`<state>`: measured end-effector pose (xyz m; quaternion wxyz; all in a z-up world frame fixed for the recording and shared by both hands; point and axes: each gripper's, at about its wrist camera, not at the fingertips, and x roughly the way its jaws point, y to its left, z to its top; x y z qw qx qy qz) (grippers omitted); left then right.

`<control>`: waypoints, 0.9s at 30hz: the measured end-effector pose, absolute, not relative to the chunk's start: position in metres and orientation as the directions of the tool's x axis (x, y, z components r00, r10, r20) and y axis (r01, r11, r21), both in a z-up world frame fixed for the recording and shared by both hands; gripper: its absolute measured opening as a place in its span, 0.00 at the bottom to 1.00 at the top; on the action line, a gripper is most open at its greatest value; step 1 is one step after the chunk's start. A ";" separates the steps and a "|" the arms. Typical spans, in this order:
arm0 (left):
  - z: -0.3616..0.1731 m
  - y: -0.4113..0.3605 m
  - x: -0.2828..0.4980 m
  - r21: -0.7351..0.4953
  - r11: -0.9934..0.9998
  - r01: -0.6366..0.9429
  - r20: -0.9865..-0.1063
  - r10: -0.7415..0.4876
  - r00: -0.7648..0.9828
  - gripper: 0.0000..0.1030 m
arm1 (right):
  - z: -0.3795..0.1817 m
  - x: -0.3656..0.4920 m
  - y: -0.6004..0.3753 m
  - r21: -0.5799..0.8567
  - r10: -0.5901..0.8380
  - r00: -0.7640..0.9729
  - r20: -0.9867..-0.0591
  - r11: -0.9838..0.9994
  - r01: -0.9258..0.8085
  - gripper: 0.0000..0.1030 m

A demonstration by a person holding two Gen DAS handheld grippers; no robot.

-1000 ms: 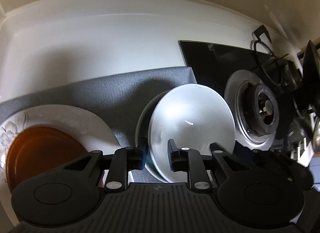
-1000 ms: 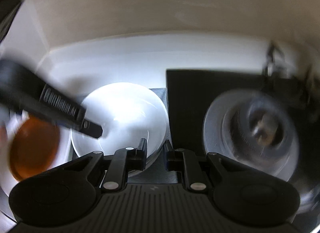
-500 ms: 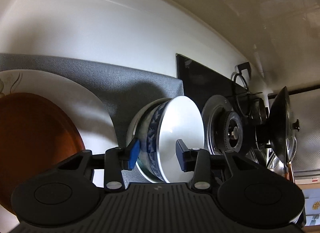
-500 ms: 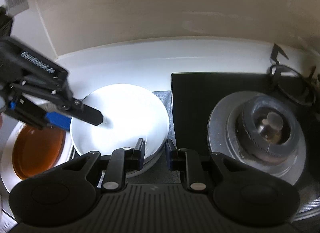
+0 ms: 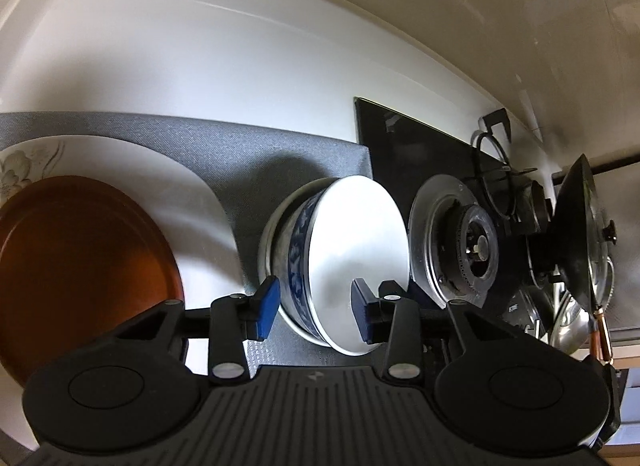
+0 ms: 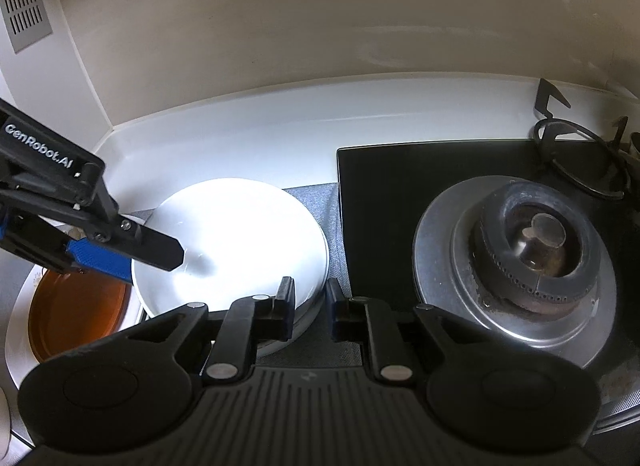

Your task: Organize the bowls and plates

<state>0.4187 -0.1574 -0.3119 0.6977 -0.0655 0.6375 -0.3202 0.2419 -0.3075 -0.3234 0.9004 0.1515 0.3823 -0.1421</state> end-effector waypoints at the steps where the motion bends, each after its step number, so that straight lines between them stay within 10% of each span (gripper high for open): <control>1: -0.311 -0.156 0.418 -0.493 0.791 0.363 -0.851 -0.525 -0.011 0.39 | -0.323 0.242 -0.308 0.169 -0.138 0.667 -0.732 0.912 0.375 0.17; 15: -0.315 -0.186 0.415 -0.165 0.807 0.567 -0.924 -0.327 0.198 0.41 | -0.312 0.230 -0.325 0.269 -0.113 0.669 -0.735 0.857 0.440 0.34; 27: -0.332 -0.206 0.407 -0.128 0.764 0.633 -0.947 -0.284 0.151 0.19 | -0.325 0.229 -0.338 0.421 -0.032 0.669 -0.742 0.755 0.503 0.39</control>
